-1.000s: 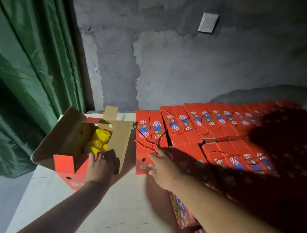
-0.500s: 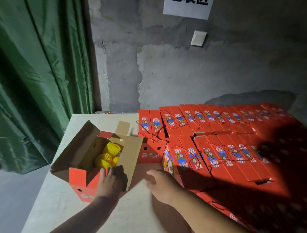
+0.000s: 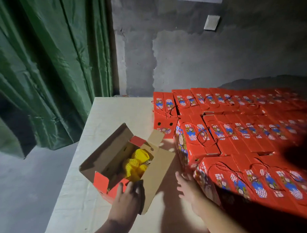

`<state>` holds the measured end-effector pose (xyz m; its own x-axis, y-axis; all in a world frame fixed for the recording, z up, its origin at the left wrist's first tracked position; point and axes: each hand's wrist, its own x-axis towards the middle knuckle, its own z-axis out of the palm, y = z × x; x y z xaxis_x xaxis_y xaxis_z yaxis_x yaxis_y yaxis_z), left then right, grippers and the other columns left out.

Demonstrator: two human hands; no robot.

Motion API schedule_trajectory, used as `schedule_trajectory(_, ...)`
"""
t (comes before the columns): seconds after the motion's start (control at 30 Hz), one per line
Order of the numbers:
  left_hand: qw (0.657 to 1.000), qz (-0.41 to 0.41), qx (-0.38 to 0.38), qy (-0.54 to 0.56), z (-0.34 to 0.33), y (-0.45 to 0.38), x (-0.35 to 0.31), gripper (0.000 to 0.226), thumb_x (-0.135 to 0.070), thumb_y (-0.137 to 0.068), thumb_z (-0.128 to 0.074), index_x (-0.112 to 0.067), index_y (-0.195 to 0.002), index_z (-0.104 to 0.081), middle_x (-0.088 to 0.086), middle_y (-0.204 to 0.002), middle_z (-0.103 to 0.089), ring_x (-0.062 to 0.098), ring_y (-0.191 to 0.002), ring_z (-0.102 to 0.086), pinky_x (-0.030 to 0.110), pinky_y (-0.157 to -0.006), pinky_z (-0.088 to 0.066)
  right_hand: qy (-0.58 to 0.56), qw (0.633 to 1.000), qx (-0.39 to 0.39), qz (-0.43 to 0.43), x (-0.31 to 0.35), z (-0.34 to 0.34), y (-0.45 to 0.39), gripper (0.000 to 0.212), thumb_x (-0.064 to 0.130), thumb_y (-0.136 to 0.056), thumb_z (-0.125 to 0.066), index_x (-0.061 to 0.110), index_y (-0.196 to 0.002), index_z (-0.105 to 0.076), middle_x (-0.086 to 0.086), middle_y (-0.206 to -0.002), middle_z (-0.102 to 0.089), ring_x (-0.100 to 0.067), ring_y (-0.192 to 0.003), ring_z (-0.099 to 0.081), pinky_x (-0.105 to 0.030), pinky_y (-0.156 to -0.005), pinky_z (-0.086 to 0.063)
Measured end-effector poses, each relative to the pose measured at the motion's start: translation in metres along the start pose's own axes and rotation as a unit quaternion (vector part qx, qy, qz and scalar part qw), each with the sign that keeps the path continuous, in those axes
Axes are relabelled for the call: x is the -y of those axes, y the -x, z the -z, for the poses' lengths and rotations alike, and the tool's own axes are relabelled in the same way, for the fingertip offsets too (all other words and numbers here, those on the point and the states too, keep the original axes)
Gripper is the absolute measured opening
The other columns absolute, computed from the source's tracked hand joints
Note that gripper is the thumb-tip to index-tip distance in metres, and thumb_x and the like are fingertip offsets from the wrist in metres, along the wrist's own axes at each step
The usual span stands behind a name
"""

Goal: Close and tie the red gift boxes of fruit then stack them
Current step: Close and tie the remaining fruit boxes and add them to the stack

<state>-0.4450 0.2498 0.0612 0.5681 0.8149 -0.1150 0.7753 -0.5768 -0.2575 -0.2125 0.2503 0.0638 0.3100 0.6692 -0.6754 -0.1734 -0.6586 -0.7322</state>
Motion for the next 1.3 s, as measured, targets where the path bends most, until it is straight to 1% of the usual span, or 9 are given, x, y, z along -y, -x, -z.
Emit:
schedule_trajectory(0.13, 0.999, -0.037, -0.008, -0.006, -0.004, 0.050, -0.012, 0.075, -0.009, -0.054, -0.093, 0.005, -0.123, -0.069, 0.022, -0.095, -0.069, 0.043, -0.087, -0.064, 0.063, -0.073, -0.054, 0.004, 1.000, 0.002, 0.010, -0.027, 0.023, 0.018, 0.067, 0.055, -0.099, -0.055, 0.018, -0.152, -0.042, -0.007, -0.149, -0.050, -0.022, -0.115, -0.058, -0.046, -0.104, -0.050)
schedule_trajectory(0.23, 0.996, -0.051, -0.059, -0.031, -0.017, 0.082, -0.022, 0.044, -0.003, -0.081, -0.053, -0.001, -0.121, -0.070, 0.018, -0.099, -0.068, 0.039, -0.089, -0.064, 0.059, -0.073, -0.055, -0.001, 0.999, -0.022, 0.029, -0.040, 0.034, 0.027, 0.069, 0.061, -0.091, -0.064, 0.025, -0.148, -0.048, -0.002, -0.140, -0.054, -0.022, -0.113, -0.058, -0.041, -0.093, -0.055)
schedule_trajectory(0.4, 0.987, -0.078, -0.131, -0.045, -0.037, 0.131, -0.025, 0.050, 0.002, -0.098, -0.022, -0.008, -0.123, -0.064, 0.015, -0.099, -0.069, 0.040, -0.090, -0.065, 0.054, -0.071, -0.057, 0.021, 1.000, 0.002, 0.023, -0.058, 0.045, 0.044, 0.039, 0.055, -0.082, -0.078, 0.038, -0.114, -0.065, 0.025, -0.118, -0.060, -0.017, -0.120, -0.056, -0.046, -0.096, -0.051)
schedule_trajectory(0.5, 0.985, -0.087, -0.150, -0.006, -0.035, 0.161, -0.020, 0.038, -0.017, -0.091, -0.062, -0.017, -0.128, -0.057, 0.012, -0.097, -0.072, 0.042, -0.088, -0.067, 0.053, -0.072, -0.060, 0.067, 0.997, 0.033, 0.021, -0.076, 0.048, 0.054, 0.041, 0.051, -0.080, -0.082, 0.032, -0.115, -0.071, 0.014, -0.118, -0.071, -0.014, -0.117, -0.061, -0.047, -0.104, -0.045)
schedule_trajectory(0.6, 0.995, -0.092, -0.031, 0.034, -0.029, 0.183, -0.004, 0.073, -0.043, -0.051, -0.097, -0.030, -0.119, -0.074, 0.005, -0.102, -0.075, 0.037, -0.088, -0.073, 0.050, -0.069, -0.062, 0.088, 0.992, 0.077, 0.055, -0.092, 0.045, 0.073, 0.015, 0.036, -0.083, -0.083, 0.034, -0.097, -0.077, 0.018, -0.096, -0.076, -0.004, -0.099, -0.070, -0.026, -0.081, -0.047)
schedule_trajectory(0.77, 0.989, -0.099, 0.064, 0.084, -0.017, 0.201, 0.019, 0.092, -0.041, -0.036, -0.102, -0.035, -0.122, -0.072, 0.001, -0.106, -0.073, 0.032, -0.094, -0.074, 0.047, -0.068, -0.062, 0.128, 0.985, 0.091, 0.076, -0.131, 0.041, 0.090, 0.026, 0.012, -0.086, -0.081, 0.015, -0.110, -0.074, 0.011, -0.106, -0.078, -0.006, -0.104, -0.071, -0.018, -0.084, -0.048)
schedule_trajectory(1.03, 0.977, -0.184, 0.027, 0.107, -0.032, 0.217, 0.026, 0.110, -0.027, -0.070, -0.090, -0.023, -0.160, -0.028, 0.006, -0.132, -0.058, 0.033, -0.124, -0.062, 0.054, -0.096, -0.054, 0.121, 0.988, 0.031, 0.092, -0.158, 0.045, 0.104, 0.019, -0.004, -0.087, -0.075, 0.014, -0.093, -0.076, 0.017, -0.081, -0.077, 0.007, -0.078, -0.070, -0.003, -0.061, -0.045)
schedule_trajectory(1.17, 0.974, -0.202, -0.011, 0.098, -0.034, 0.217, 0.017, 0.093, -0.025, -0.082, -0.079, -0.021, -0.160, -0.028, 0.004, -0.137, -0.056, 0.027, -0.131, -0.055, 0.050, -0.107, -0.049, 0.094, 0.991, 0.007, 0.098, -0.166, 0.057, 0.112, 0.027, -0.008, -0.086, -0.074, 0.015, -0.101, -0.073, 0.013, -0.093, -0.079, -0.002, -0.090, -0.072, -0.013, -0.074, -0.050)
schedule_trajectory(1.3, 0.967, -0.210, -0.044, 0.139, -0.038, 0.227, -0.002, 0.056, -0.045, -0.108, -0.026, -0.024, -0.160, -0.029, -0.002, -0.146, -0.050, 0.023, -0.139, -0.046, 0.048, -0.107, -0.048, 0.076, 0.991, -0.004, 0.112, -0.169, 0.072, 0.117, 0.034, -0.013, -0.085, -0.071, 0.013, -0.107, -0.071, 0.000, -0.103, -0.079, -0.017, -0.103, -0.070, -0.038, -0.097, -0.050)
